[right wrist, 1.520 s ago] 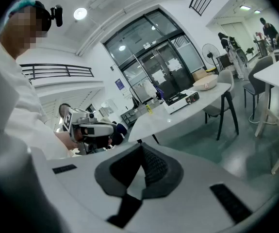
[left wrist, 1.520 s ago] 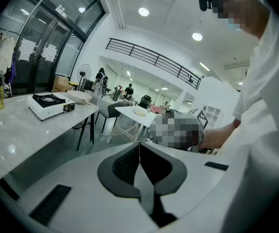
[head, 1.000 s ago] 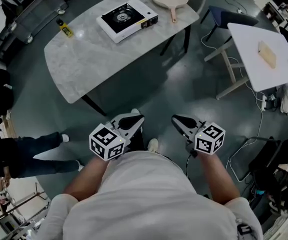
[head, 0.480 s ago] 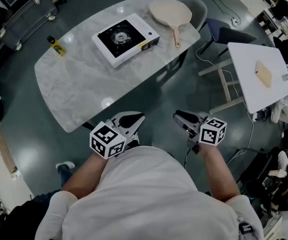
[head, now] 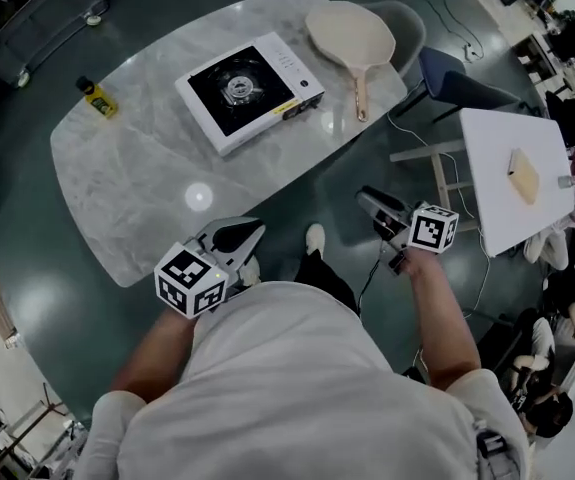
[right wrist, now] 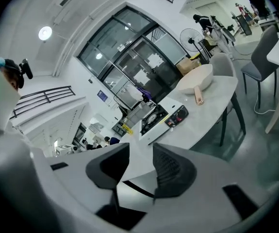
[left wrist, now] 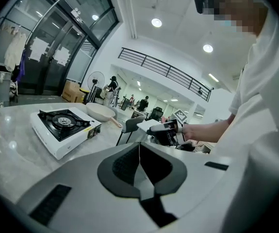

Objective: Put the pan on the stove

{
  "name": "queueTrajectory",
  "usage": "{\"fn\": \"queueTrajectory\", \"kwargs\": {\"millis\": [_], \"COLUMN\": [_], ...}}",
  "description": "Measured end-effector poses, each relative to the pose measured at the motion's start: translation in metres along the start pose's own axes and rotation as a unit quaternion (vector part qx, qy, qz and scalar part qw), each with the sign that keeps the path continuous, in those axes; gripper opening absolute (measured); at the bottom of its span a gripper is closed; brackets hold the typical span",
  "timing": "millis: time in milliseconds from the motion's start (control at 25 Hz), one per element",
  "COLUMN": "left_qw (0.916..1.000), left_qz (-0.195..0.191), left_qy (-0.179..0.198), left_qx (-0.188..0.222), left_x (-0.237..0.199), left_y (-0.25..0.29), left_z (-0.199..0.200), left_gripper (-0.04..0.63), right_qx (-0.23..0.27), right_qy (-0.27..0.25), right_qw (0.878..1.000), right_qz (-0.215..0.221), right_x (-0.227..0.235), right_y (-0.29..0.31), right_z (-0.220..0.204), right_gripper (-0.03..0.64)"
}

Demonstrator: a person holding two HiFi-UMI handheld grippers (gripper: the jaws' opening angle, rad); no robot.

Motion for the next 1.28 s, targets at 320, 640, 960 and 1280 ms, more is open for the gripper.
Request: {"fn": "queueTrajectory", "kwargs": {"millis": [320, 640, 960, 1280], "left_qw": [0.9957, 0.9862, 0.9661, 0.9469], "left_qz": [0.078, 0.137, 0.215, 0.273], "left_qy": [-0.027, -0.033, -0.064, -0.092], "left_qx": [0.041, 0.087, 0.127, 0.143], "left_x": [-0.037, -0.042, -0.044, -0.05], "left_y": [0.05, 0.123, 0.141, 0.129], "left_z": [0.049, 0.115, 0.127, 0.124], "left_gripper": [0.018, 0.018, 0.018, 0.018], "right_qx": [-0.006, -0.052, -0.079, -0.073], "right_qy": [0.061, 0.118, 0.184, 0.216], "right_qw": [0.997, 0.987, 0.962, 0.943], "right_qz": [0.035, 0.092, 0.188, 0.242], "right_x": [0.145, 0.252, 0.27, 0.268], "right_y": [0.043, 0.106, 0.182, 0.216], "right_z": [0.078, 0.125, 0.129, 0.138], "right_gripper": [0.208, 0.318, 0.33, 0.178]}}
Point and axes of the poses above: the fingertips, and each gripper's own axes: y forward along the fingers, x to its right, z out of its top, the point moved 1 cm from there along -y, backward along the fingers, and after that the axes turned 13 degrees about -y, right-handed, at the moved point
